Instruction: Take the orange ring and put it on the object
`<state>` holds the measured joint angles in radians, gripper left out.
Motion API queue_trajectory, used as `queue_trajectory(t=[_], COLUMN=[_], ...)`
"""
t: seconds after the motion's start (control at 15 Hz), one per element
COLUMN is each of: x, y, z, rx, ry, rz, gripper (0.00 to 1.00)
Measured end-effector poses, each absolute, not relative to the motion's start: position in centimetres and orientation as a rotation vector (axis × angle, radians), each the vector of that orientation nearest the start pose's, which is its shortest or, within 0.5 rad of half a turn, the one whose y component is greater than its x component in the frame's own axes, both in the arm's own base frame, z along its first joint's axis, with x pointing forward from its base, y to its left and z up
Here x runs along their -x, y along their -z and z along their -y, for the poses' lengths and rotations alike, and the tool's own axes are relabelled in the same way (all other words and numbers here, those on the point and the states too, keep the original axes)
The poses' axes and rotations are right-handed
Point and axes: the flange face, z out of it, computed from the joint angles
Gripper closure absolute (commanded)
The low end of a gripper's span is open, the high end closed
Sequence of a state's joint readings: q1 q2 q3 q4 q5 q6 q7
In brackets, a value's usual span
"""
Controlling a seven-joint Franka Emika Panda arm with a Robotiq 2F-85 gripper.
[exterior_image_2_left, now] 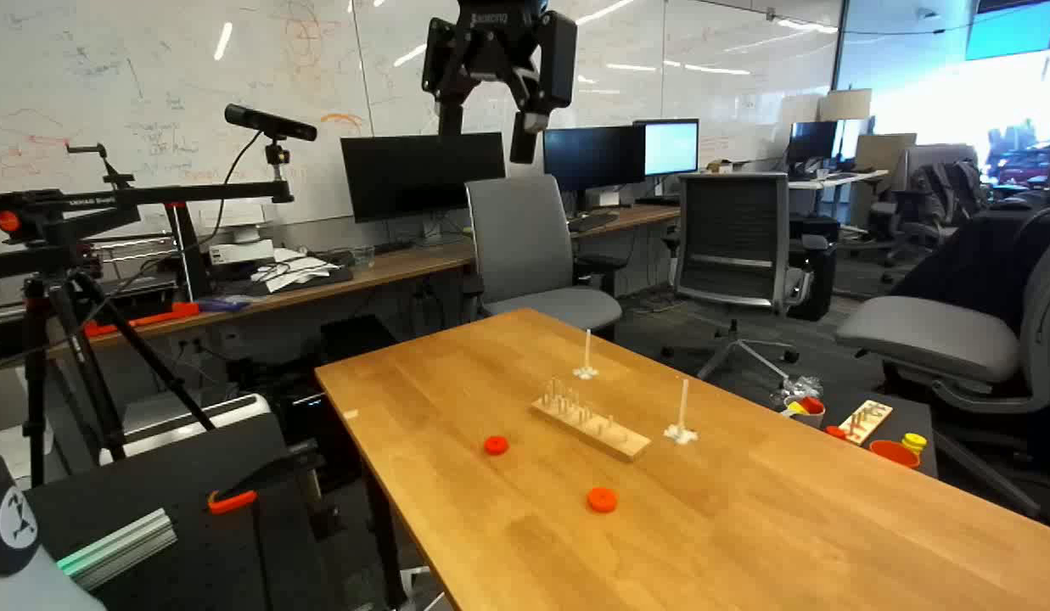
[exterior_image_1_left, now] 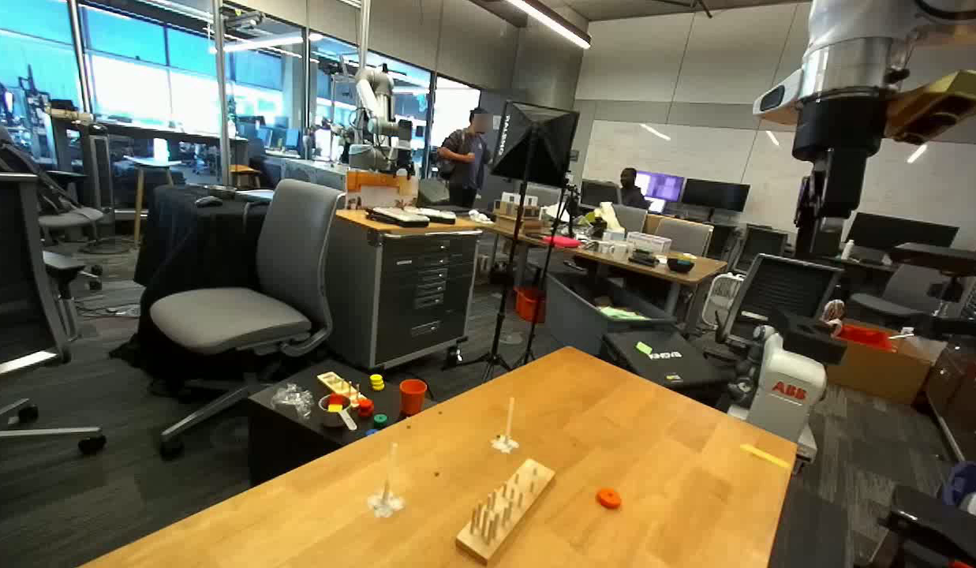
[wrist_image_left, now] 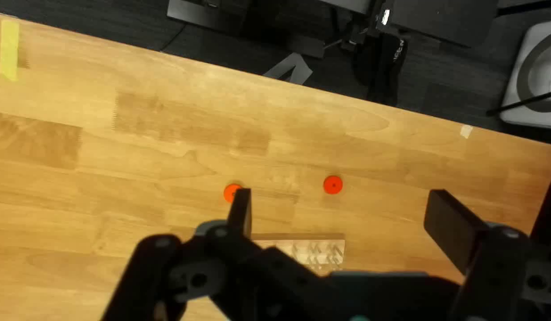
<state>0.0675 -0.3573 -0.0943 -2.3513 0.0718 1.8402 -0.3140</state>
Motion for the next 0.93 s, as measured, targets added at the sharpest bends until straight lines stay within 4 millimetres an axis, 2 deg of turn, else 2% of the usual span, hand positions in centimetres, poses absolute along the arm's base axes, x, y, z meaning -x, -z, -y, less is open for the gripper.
queue_trajectory(t=[0.73, 0.93], x=[-42.3, -44.1], y=[-45.7, -44.1], z=[0.6, -1.5], rx=[2.985, 2.979], ry=[-0.201, -0.202], rz=[0.404, 0.306], gripper=[0.00, 0.00])
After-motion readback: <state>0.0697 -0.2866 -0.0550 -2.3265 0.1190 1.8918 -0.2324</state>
